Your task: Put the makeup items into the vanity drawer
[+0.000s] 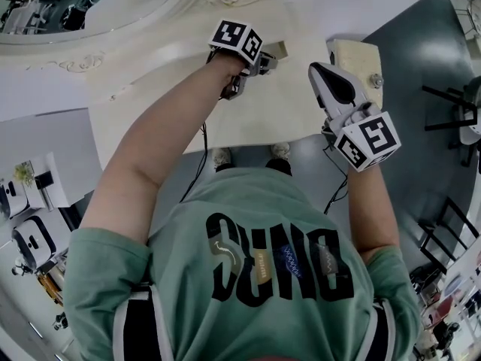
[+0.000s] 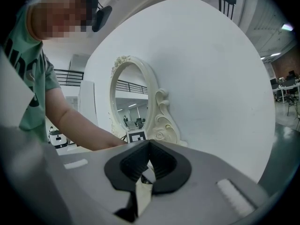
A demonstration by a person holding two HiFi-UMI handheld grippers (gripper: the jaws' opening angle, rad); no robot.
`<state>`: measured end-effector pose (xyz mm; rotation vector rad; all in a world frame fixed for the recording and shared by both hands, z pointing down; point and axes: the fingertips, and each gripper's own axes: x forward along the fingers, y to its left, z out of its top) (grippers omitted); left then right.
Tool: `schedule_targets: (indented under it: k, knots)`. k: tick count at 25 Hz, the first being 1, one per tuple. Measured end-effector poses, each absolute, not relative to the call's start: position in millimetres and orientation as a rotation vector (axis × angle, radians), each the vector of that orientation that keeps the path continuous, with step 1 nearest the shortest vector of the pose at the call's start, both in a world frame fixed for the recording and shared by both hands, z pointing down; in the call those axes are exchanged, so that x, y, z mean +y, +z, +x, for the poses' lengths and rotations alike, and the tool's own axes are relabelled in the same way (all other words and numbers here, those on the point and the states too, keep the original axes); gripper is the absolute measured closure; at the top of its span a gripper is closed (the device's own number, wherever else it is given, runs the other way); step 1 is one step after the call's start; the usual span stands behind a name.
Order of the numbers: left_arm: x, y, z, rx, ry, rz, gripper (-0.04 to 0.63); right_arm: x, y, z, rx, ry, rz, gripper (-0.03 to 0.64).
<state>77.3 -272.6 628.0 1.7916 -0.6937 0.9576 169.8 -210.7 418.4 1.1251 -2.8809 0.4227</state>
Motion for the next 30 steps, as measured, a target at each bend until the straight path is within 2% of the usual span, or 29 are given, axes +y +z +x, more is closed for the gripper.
schedule_targets:
  k: [19,25,30]
  knots:
    - [-284,614,67,-0.883,0.671,1.792,0.256,-208,411,164,-2.888,0.407,1.115,0.607]
    - [-261,562,52,-0.843,0.459,1.953,0.256,-202,406,169,-2.878,0.425,1.136,0.607]
    - [-213,501,-7,-0.839,0.221,2.096,0.256,-192,401,159,-2.871,0.464,1.115,0.607]
